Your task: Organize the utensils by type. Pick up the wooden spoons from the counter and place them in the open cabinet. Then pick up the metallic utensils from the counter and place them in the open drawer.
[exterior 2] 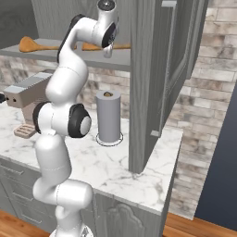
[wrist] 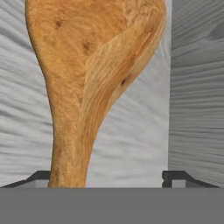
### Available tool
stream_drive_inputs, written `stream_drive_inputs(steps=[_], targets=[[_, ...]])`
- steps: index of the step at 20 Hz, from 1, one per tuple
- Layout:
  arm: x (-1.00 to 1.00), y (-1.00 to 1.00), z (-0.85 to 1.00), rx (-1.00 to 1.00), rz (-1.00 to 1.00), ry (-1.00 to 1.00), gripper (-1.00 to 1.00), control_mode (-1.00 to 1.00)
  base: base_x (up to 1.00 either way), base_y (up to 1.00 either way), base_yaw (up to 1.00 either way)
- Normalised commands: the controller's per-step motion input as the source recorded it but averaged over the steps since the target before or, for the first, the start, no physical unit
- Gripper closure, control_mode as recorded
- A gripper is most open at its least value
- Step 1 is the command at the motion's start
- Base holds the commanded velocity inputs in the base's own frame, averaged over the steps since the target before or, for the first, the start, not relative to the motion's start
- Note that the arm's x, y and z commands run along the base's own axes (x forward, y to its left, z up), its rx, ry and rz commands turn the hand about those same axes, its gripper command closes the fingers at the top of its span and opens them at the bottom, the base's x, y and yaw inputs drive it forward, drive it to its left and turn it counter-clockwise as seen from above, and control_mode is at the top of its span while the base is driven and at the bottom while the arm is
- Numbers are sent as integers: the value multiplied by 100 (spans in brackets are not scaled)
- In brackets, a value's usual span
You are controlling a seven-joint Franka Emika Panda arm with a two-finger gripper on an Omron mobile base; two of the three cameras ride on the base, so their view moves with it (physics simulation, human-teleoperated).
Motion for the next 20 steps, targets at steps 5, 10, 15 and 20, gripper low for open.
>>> stream_drive_inputs(steps=[5, 10, 15, 20], targets=[[0, 0, -12, 5, 0, 30, -100, -100, 0, 0, 0], [-4, 0, -1, 15, -2, 24, -100, -100, 0, 0, 0], [-22, 11, -4, 12, -4, 1, -100, -100, 0, 0, 0], [-11, 14, -5, 12, -5, 0, -100, -100, 0, 0, 0]])
